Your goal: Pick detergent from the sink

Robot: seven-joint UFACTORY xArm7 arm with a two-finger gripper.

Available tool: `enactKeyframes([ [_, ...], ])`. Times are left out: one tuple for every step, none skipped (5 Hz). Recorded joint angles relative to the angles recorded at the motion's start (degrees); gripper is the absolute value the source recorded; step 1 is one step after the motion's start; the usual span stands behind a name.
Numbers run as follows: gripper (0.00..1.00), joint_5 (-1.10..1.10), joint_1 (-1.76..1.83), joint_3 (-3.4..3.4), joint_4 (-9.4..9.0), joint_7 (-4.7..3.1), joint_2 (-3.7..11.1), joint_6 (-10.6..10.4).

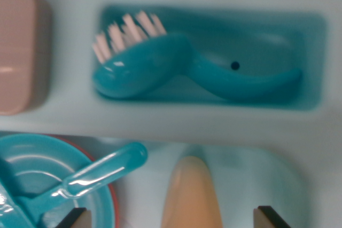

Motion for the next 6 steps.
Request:
enactKeyframes([
  [0.00,0.00,0.00,0.00,0.00,0.00,0.00,0.00],
  [0.00,0.09,-0.19,-0.14,-0.52,-0.41,0.27,-0.73],
  [0.00,0.09,-0.19,-0.14,-0.52,-0.41,0.27,-0.73],
  [0.00,0.12,-0.25,-0.19,-0.70,-0.56,0.36,-0.98],
  [0.00,0.12,-0.25,-0.19,-0.70,-0.56,0.36,-0.98],
  [0.00,0.12,-0.25,-0.19,-0.70,-0.56,0.36,-0.98],
])
